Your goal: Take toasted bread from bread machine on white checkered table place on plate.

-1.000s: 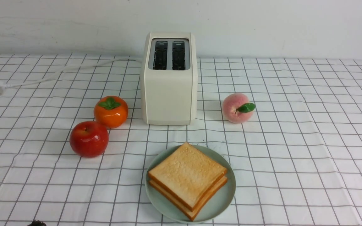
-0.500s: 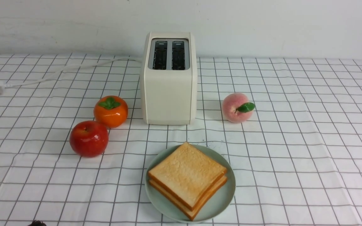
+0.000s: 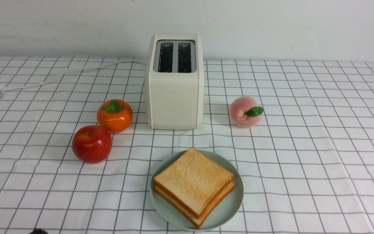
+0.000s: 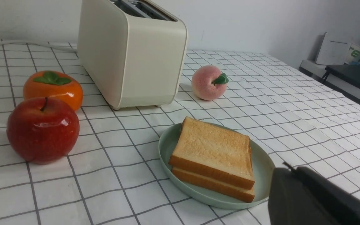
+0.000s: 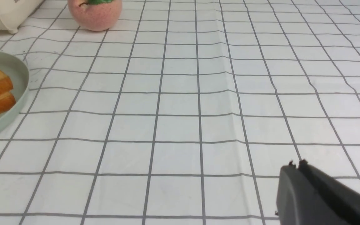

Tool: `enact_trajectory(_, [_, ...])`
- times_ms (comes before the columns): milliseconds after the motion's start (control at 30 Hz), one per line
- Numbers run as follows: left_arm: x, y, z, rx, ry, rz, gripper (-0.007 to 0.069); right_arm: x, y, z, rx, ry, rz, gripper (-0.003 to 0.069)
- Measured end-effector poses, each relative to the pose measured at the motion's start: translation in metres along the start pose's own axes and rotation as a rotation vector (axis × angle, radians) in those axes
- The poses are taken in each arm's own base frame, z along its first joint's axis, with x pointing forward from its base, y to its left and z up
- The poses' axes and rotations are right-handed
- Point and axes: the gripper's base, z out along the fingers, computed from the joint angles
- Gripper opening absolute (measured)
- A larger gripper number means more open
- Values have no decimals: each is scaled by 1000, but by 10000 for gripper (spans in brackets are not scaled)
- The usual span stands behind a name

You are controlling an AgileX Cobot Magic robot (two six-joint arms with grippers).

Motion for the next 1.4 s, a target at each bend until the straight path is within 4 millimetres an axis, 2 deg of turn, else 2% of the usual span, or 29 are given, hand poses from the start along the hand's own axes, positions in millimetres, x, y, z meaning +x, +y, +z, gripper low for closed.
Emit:
enact_trajectory(533, [-1,1,0,-9,-12,2,15,0,0,0,0,0,1,-5])
enact_trajectory(733, [-17,13,-3,-151,-192,1,-12,0,0,0,0,0,1,2])
enact_trajectory(933, [-24,24,-7,-346,-273,66,-13,0,0,0,0,0,1,3])
enact_trajectory(1067, [-14,29,-10,-454,-206,72,-13,0,0,0,0,0,1,3])
enact_trajectory(1133, [9,35,-11,-491,-128,32,-13,0,0,0,0,0,1,3])
enact_trajectory(1167, [9,35,-11,-492,-125,37,-13,0,0,0,0,0,1,4])
enact_trajectory(1267, [37,40,-11,-522,43,-90,-13,0,0,0,1,1,0,8])
enact_trajectory(1400, [45,41,-12,-529,105,-140,-13,0,0,0,1,1,0,12])
